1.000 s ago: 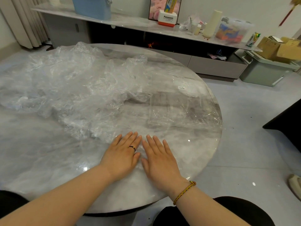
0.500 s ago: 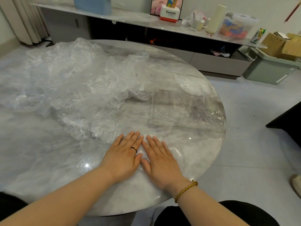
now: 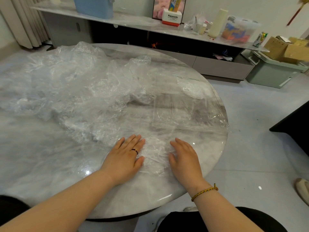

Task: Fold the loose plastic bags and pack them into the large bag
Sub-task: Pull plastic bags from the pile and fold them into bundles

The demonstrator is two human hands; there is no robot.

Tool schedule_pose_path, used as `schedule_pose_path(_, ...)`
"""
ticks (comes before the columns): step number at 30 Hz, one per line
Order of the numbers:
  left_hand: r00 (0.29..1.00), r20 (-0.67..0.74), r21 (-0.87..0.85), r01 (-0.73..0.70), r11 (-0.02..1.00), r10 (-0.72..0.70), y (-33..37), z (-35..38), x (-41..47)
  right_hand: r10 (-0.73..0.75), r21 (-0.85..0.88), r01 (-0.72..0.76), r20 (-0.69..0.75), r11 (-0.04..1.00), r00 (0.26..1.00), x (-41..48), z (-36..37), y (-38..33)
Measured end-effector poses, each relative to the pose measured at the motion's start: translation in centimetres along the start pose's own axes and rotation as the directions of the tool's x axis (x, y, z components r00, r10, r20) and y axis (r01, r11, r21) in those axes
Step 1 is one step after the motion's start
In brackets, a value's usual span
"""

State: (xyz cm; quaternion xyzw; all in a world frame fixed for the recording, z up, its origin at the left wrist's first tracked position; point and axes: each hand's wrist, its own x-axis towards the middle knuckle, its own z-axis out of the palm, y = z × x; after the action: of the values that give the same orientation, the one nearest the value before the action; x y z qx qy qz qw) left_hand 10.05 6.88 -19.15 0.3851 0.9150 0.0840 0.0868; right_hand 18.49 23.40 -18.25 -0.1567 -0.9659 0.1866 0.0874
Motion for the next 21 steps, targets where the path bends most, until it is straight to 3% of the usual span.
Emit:
schedule_pose_path(2, 1.000, 0.009, -0.005, 0.015, 1.000, -0.015, 0.1, -0.2, -0.1, 0.028, -0.063, -0.022, 0.086, 0.998, 0.996, -0.2, 0.0, 0.9)
schedule_pose_path(6, 0.998, 0.047, -0.044, 0.053, 0.998, -0.051, 0.1, -0.5, -0.1, 0.009, -0.136, 0.003, 0.090, 0.991, 0.996, -0.4, -0.1, 0.3)
schedule_pose_path(9, 0.992, 0.022, -0.180, 0.125, 0.976, -0.123, -0.1, -2.1, -0.3, -0.018, -0.128, 0.007, -0.084, 0.992, 0.996, -0.3, -0.2, -0.8)
schedule_pose_path(12, 0.981, -0.056, -0.192, 0.171, 0.966, -0.185, -1.0, -3.9, -0.6, -0.247, -0.133, 0.227, -0.163, 0.965, 0.955, -0.5, 0.0, -2.3)
schedule_pose_path(15, 0.979, -0.005, -0.101, 0.201, 0.974, -0.202, -1.9, -4.8, -0.8, -0.454, -0.142, 0.435, -0.149, 0.889, 0.879, -1.1, 0.5, -3.6)
schedule_pose_path(18, 0.980, 0.026, -0.056, 0.197, 0.979, -0.195, -2.2, -4.9, -0.9, -0.556, -0.143, 0.541, -0.096, 0.829, 0.826, -1.7, 1.4, -4.2)
schedule_pose_path(21, 0.981, 0.019, -0.122, 0.193, 0.974, -0.192, -2.2, -4.6, -1.0, -0.607, -0.160, 0.594, -0.046, 0.789, 0.794, -2.6, 2.6, -5.3)
